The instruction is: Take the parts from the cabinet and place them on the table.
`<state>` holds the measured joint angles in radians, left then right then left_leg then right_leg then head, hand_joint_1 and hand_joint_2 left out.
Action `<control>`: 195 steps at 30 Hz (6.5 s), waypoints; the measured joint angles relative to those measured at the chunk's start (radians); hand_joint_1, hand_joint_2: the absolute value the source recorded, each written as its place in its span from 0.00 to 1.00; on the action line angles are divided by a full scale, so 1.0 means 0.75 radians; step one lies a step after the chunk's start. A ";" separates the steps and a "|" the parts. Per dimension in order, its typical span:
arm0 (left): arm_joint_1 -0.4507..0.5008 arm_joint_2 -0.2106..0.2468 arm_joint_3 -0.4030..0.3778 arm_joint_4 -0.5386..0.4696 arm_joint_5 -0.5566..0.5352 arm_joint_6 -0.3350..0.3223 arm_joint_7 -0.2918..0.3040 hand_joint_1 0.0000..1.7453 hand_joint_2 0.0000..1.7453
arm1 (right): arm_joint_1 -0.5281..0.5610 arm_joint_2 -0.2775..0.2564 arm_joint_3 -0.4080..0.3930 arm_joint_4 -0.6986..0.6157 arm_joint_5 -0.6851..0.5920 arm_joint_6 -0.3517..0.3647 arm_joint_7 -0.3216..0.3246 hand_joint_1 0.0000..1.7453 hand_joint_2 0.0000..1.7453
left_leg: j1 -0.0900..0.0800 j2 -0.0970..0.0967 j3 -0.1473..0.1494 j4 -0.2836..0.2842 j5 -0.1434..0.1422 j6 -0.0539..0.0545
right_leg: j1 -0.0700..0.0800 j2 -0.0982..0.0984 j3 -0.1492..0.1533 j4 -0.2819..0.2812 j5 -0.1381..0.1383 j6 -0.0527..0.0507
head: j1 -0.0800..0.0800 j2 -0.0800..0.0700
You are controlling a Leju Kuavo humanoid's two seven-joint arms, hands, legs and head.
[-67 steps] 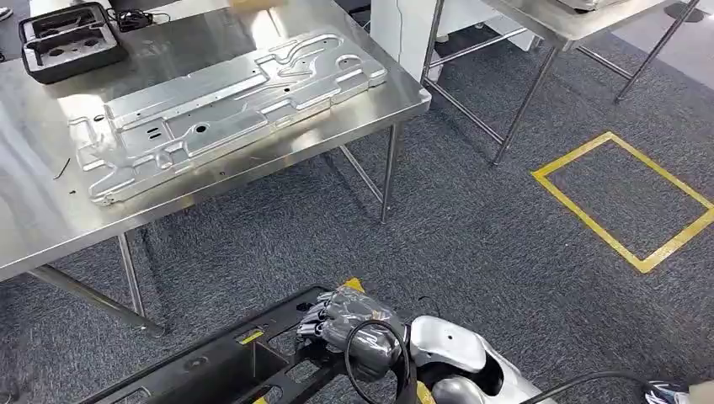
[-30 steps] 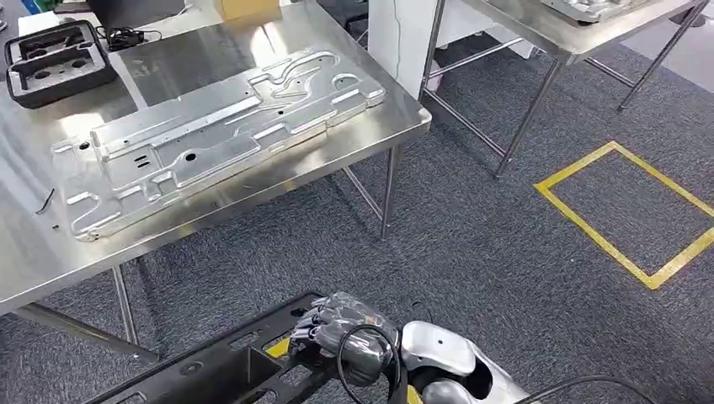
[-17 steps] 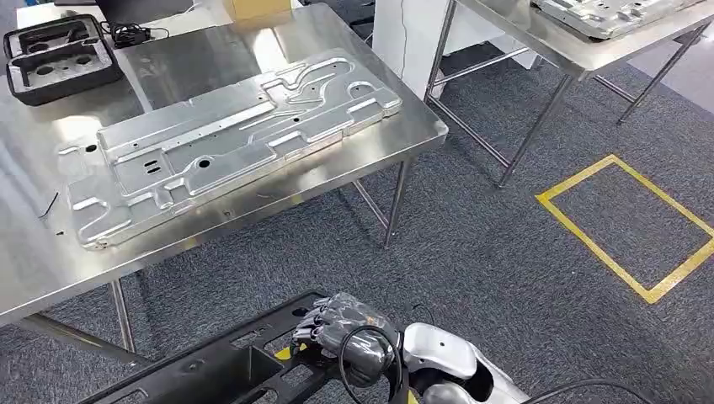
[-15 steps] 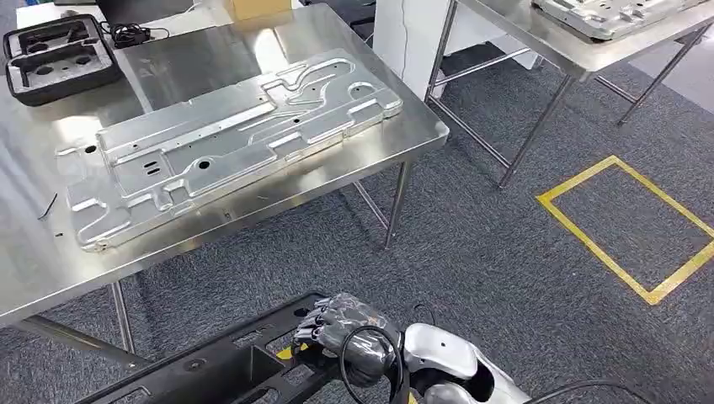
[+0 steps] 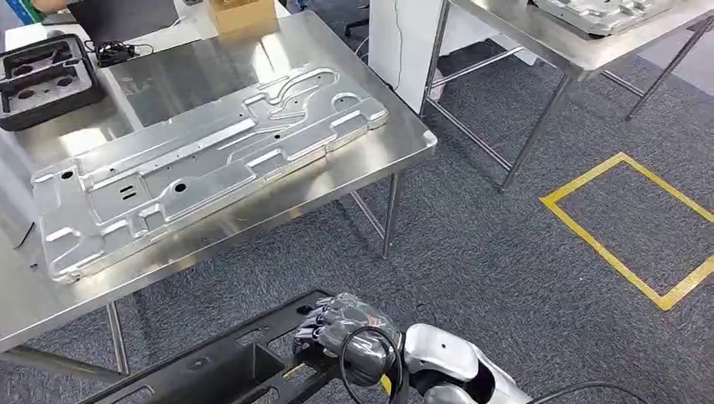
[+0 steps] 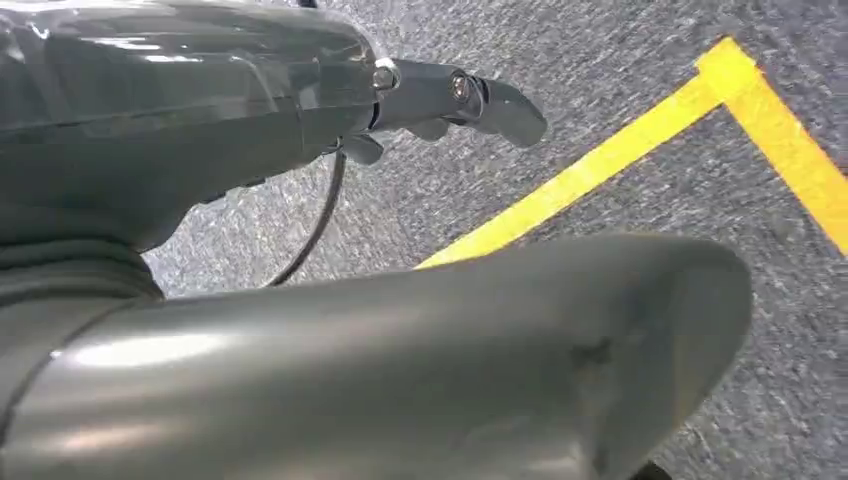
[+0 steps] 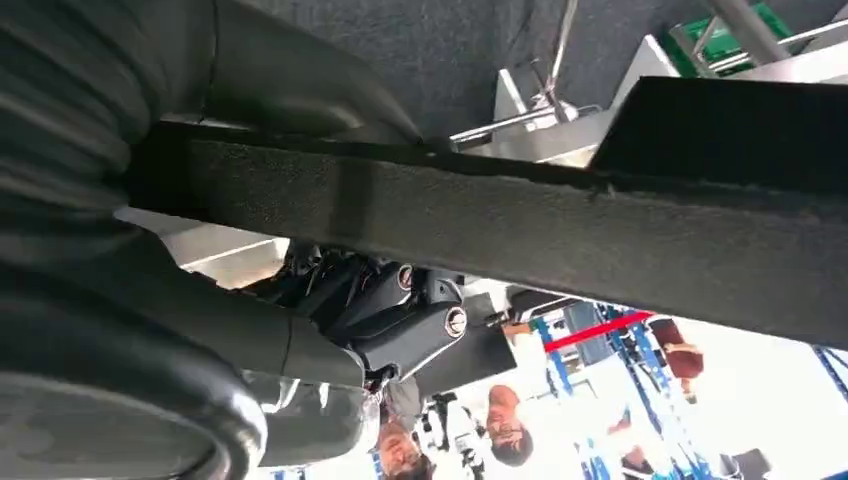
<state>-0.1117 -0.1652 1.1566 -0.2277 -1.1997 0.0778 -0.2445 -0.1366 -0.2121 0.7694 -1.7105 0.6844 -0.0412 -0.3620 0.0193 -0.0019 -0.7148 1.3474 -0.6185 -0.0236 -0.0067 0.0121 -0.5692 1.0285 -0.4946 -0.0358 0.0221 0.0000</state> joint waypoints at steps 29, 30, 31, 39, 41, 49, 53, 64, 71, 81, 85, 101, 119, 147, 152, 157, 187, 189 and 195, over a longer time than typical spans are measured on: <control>0.000 -0.027 -0.006 -0.006 0.004 0.006 0.015 0.00 0.00 | -0.059 0.077 0.029 0.055 0.003 0.040 0.000 1.00 1.00 | -0.002 -0.003 0.028 0.011 -0.070 -0.001 | 0.002 -0.003 -0.042 0.010 0.016 -0.004 | 0.002 0.000; 0.004 -0.027 -0.006 -0.006 0.004 0.006 0.015 0.00 0.00 | -0.056 0.076 0.029 0.058 0.004 0.041 0.002 1.00 1.00 | -0.002 -0.002 -0.006 0.039 -0.043 -0.001 | 0.004 0.000 -0.029 0.010 0.008 -0.005 | 0.002 0.000; 0.006 -0.027 -0.006 -0.007 0.004 0.006 0.015 0.00 0.00 | -0.055 0.077 0.030 0.060 0.008 0.041 0.003 1.00 1.00 | -0.002 -0.002 -0.005 -0.006 0.021 0.001 | 0.004 0.004 -0.012 0.010 -0.003 -0.004 | 0.002 0.000; 0.007 -0.027 -0.006 -0.010 0.008 0.005 0.015 0.00 0.00 | -0.124 0.065 0.043 0.061 0.077 0.068 0.032 1.00 1.00 | -0.019 -0.003 0.131 -0.386 0.184 0.041 | 0.008 0.004 0.045 -0.008 -0.057 0.044 | -0.001 0.000; 0.004 -0.031 -0.006 -0.011 0.008 0.005 0.014 0.00 0.00 | -0.169 0.051 0.044 0.059 0.082 0.089 0.037 1.00 1.00 | -0.007 -0.001 0.157 -0.404 0.180 0.055 | 0.008 -0.001 0.027 0.038 -0.083 0.052 | 0.004 0.000; -0.010 -0.037 -0.006 -0.011 0.015 -0.013 0.015 0.00 0.00 | -0.344 -0.014 0.071 0.060 0.071 0.182 0.069 1.00 1.00 | 0.001 -0.007 0.249 -0.404 0.107 0.054 | -0.009 -0.005 -0.163 0.134 0.089 0.062 | 0.006 0.000; -0.015 -0.045 -0.006 -0.011 0.014 -0.020 0.016 0.00 0.00 | -0.399 -0.034 0.086 0.060 0.057 0.183 0.086 1.00 1.00 | -0.007 -0.008 0.256 -0.412 0.087 0.029 | 0.005 -0.005 -0.094 0.029 0.061 0.047 | 0.001 0.000; -0.009 -0.047 -0.006 -0.014 0.012 -0.018 0.020 0.00 0.00 | -0.453 -0.060 0.141 0.061 0.025 0.181 0.123 1.00 1.00 | 0.002 0.001 0.051 -0.229 0.196 0.006 | -0.004 0.004 0.028 0.000 -0.019 0.014 | 0.002 0.000; -0.009 -0.050 -0.006 -0.014 0.012 -0.017 0.022 0.00 0.00 | -0.502 -0.078 0.153 0.061 0.015 0.180 0.132 1.00 1.00 | -0.001 -0.003 0.135 -0.395 0.194 0.044 | -0.002 -0.002 0.042 0.004 -0.064 0.064 | 0.006 0.000; -0.010 -0.054 -0.008 -0.014 0.004 -0.008 0.014 0.00 0.00 | -0.534 -0.155 0.144 0.122 0.034 0.180 0.158 1.00 1.00 | -0.003 -0.015 0.214 -0.401 0.126 0.039 | -0.006 -0.010 -0.111 0.052 0.073 0.067 | 0.008 0.000; -0.009 -0.053 -0.009 -0.014 -0.002 -0.008 0.015 0.00 0.00 | -0.534 -0.168 0.135 0.209 0.042 0.178 0.154 1.00 1.00 | -0.010 -0.014 0.210 -0.403 0.126 0.042 | -0.006 -0.003 -0.083 0.011 0.064 0.064 | 0.003 0.000; -0.009 -0.053 -0.008 -0.014 0.008 -0.006 0.023 0.00 0.00 | -0.513 -0.188 0.135 0.335 0.046 0.179 0.141 1.00 1.00 | -0.012 -0.010 0.225 -0.431 0.133 0.021 | -0.004 0.000 -0.080 0.011 0.059 0.049 | 0.004 0.000; -0.010 -0.053 -0.008 -0.014 0.009 -0.003 0.019 0.00 0.00 | -0.551 -0.221 0.155 0.334 0.047 0.212 0.138 1.00 1.00 | -0.016 -0.010 0.224 -0.430 0.133 0.021 | -0.006 0.000 -0.080 0.009 0.060 0.051 | 0.004 0.000; -0.013 -0.058 -0.010 -0.014 0.000 0.005 0.009 0.00 0.00 | -0.823 -0.213 0.000 0.151 0.302 0.110 0.286 1.00 1.00 | -0.016 -0.010 0.225 -0.430 0.133 0.021 | -0.008 -0.001 -0.079 0.010 0.061 0.051 | 0.004 0.000; -0.013 -0.059 -0.011 -0.014 0.001 0.005 0.011 0.00 0.00 | -0.813 -0.205 -0.098 0.149 0.276 0.135 0.271 1.00 1.00 | -0.016 -0.010 0.225 -0.430 0.133 0.021 | -0.008 -0.001 -0.079 0.010 0.060 0.051 | 0.004 0.000; -0.013 -0.062 -0.011 -0.014 0.001 0.001 0.011 0.00 0.00 | -0.813 -0.205 -0.188 0.158 0.238 0.152 0.252 1.00 1.00 | -0.017 -0.010 0.225 -0.430 0.133 0.021 | -0.008 -0.001 -0.079 0.009 0.060 0.051 | 0.004 0.000; -0.012 -0.066 -0.009 -0.014 0.016 -0.002 0.011 0.00 0.00 | -0.741 -0.231 -0.415 0.159 0.132 0.184 0.221 1.00 1.00 | -0.016 -0.010 0.225 -0.429 0.133 0.021 | -0.008 -0.001 -0.079 0.009 0.060 0.051 | 0.004 0.000; -0.011 -0.066 -0.009 -0.014 0.016 -0.002 0.010 0.00 0.00 | -0.708 -0.250 -0.428 0.147 0.130 0.183 0.219 1.00 1.00 | -0.016 -0.010 0.225 -0.429 0.133 0.021 | -0.008 -0.001 -0.079 0.009 0.060 0.051 | 0.004 0.000; -0.011 -0.066 -0.008 -0.014 0.016 -0.002 0.009 0.00 0.00 | -0.662 -0.270 -0.440 0.131 0.129 0.183 0.216 1.00 1.00 | -0.016 -0.010 0.225 -0.429 0.133 0.021 | -0.008 -0.001 -0.079 0.009 0.060 0.051 | 0.004 0.000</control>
<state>-0.1196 -0.2148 1.1505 -0.2380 -1.1875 0.0767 -0.2377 -0.6333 -0.4147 0.4391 -1.6125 0.7809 0.0957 -0.2003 0.0070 -0.0095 -0.5463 1.0253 -0.5189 -0.0076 -0.0126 0.0116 -0.6285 1.0354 -0.4492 0.0024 0.0252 0.0000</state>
